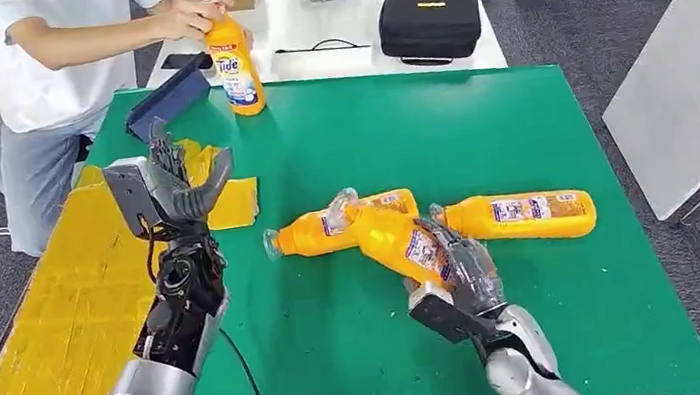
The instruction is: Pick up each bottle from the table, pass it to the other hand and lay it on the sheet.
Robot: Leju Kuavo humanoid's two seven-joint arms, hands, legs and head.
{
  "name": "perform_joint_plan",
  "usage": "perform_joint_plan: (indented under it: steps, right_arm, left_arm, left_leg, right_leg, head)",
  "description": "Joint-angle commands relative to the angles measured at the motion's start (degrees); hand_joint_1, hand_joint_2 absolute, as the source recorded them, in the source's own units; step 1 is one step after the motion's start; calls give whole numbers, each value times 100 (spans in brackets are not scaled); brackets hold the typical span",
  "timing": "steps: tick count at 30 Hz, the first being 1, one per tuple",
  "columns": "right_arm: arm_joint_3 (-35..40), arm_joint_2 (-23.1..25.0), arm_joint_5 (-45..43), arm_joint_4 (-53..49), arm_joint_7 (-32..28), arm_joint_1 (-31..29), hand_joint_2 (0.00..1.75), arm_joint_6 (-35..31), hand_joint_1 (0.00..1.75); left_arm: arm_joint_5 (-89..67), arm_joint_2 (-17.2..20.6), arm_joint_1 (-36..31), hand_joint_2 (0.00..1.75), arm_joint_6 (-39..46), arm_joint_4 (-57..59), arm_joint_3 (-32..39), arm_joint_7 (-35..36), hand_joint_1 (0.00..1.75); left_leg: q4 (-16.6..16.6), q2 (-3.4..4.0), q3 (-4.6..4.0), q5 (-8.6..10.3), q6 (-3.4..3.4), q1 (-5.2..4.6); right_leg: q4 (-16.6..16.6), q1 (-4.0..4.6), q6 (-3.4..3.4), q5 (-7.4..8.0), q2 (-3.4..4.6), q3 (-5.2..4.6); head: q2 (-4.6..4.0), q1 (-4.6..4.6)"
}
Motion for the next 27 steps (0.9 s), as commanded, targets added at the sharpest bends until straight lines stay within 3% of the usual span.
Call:
perform_joint_plan:
  steps: [1,10,27]
  right_arm:
    - [-894,550,14,-1576,-225,566,175,-557,175]
    - [-1146,930,-471,-1885,-888,331,175,-1193,175]
    - [-1015,932,-992,-1175,-1140,-337,175,-1192,175]
  left_arm:
    - [-72,-126,-373,175,-57,665,76,4,0]
    - [-155,-214,-464,175,-87,873,10,4,0]
    - [-127,-169,-428,175,-59,831,-9,4,0]
  left_leg:
    - [4,5,13,-14,-20,7]
    - [1,16,1,-7,-14,5]
    - [-3,22,2,-5,-12,5]
  right_leg:
    - [1,8,-17,-14,-2,16]
    - [1,5,-12,-6,7,-4]
    - [-3,5,-10,-1,13,-2]
  head:
    - [0,-2]
    - [0,0]
    - [0,-2]
